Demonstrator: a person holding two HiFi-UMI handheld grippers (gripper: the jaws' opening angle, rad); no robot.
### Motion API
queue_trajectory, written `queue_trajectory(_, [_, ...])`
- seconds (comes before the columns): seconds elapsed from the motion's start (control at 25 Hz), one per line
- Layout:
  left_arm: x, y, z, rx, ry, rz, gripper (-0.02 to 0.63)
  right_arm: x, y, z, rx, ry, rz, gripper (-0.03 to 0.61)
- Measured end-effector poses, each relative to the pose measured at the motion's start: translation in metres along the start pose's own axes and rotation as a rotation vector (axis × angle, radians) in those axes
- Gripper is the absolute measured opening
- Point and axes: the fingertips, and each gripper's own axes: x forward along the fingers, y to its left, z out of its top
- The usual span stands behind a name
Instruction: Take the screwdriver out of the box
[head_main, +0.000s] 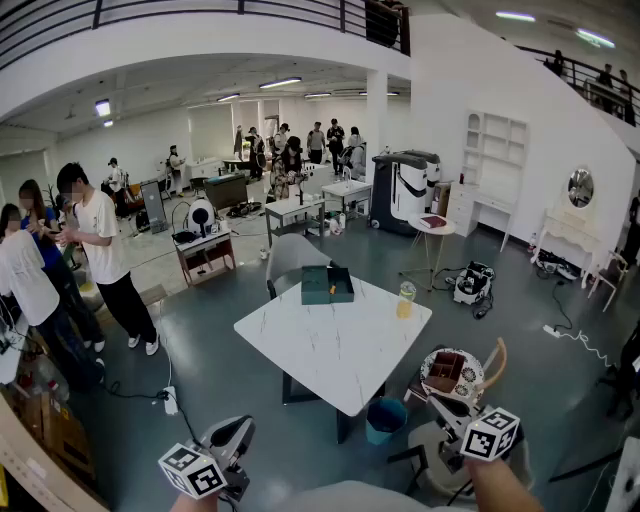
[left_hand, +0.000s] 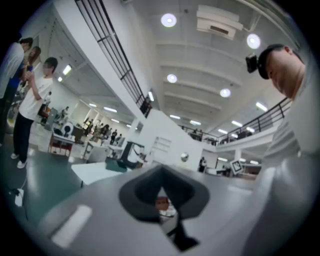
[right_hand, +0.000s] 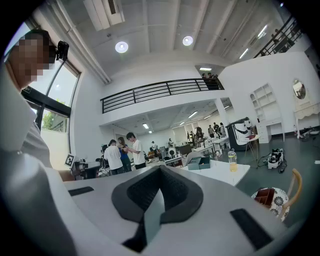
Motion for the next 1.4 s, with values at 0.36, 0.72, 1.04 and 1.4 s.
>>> queue_trajectory(0.36, [-0.001, -0.004, 0.002, 0.000, 0.005, -0.003, 0.002, 0.001, 0.004, 0.000, -0.004, 0.014, 0.008, 0.006])
queue_trajectory(0.72, [0.007, -0.010, 0.000, 0.011, 0.020, -0.005, 0.002, 0.000, -0.005, -0.003, -0.005, 0.007, -0.002, 0.008])
queue_trajectory(1.04, [0.031, -0.036, -0.002, 0.023, 0.035, -0.024, 0.002, -0.020, -0.015, -0.002, -0.013, 0.003, 0.034, 0.006])
queue_trajectory(1.4, [0.070, -0.082, -0.014, 0.035, 0.064, -0.036, 0.002, -0.063, -0.053, -0.003, 0.017, -0.021, 0.040, 0.008])
